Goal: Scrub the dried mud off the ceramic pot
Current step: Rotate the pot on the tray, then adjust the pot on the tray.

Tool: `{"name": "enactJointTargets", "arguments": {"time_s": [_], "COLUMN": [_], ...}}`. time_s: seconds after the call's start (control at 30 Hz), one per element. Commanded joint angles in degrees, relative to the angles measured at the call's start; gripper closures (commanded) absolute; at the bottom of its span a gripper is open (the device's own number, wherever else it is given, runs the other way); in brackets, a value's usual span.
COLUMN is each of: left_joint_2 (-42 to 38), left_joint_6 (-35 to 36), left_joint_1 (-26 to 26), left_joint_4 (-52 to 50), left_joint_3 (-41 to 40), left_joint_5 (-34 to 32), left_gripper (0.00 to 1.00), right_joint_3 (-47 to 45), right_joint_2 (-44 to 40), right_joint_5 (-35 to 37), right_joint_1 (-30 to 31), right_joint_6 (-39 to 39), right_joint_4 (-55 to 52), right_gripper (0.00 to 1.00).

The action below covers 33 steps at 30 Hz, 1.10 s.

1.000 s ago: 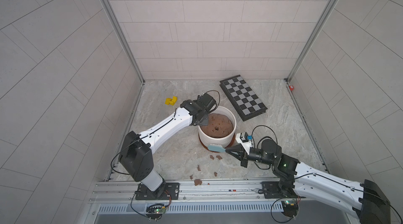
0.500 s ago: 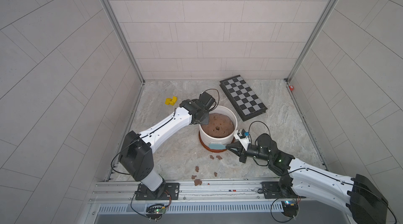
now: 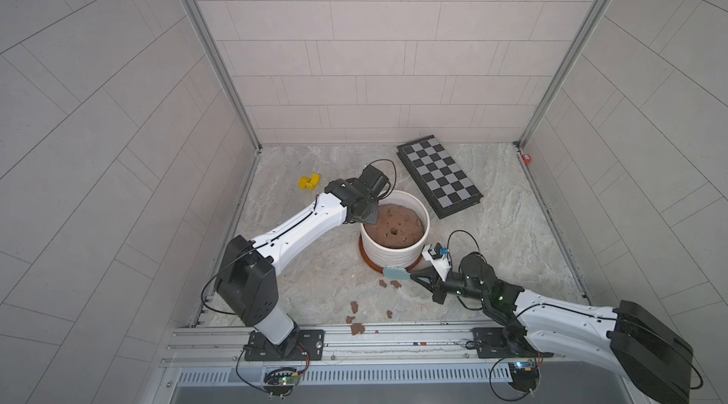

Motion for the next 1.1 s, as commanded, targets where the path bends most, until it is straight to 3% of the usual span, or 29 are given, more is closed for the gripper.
{"name": "enactJointTargets", "arguments": {"time_s": [0.0, 0.2, 0.43, 0.53, 0.9, 1.07], "left_joint_2": [2.0, 2.2, 3.0, 3.1, 6.0, 7.4], "left_joint_6": [4.8, 6.9, 14.8, 17.2, 25.1, 26.6], "left_joint_1": [-1.3, -0.9, 0.7, 2.8, 7.9, 8.6], "left_joint_4": [-1.3, -0.7, -0.4, -0.7, -2.4, -3.6], "left_joint_3": [-0.5, 0.3, 1.7, 2.1, 6.5, 8.7], "left_joint_5": [9.6, 9.9, 10.1, 14.3, 16.3, 16.9], "left_gripper": [1.0, 1.0, 1.0, 1.0, 1.0, 0.94], "right_joint_3": [-0.8, -1.1, 0.7, 1.8, 5.5, 6.7], "right_joint_2": [1.4, 2.1, 3.9, 2.1, -8.7, -9.4], "right_joint_5": [-0.3, -10.6, -18.8, -19.4, -18.2, -19.2], "right_joint_1": [1.2, 2.9, 2.9, 2.8, 1.7, 0.7], "right_joint_6": [1.5, 2.6, 4.0, 3.1, -0.3, 0.2], "right_joint_4": [7.7, 15.5, 19.6, 16.1, 0.8, -0.6], "right_gripper": [1.0, 1.0, 1.0, 1.0, 1.0, 1.0]}}
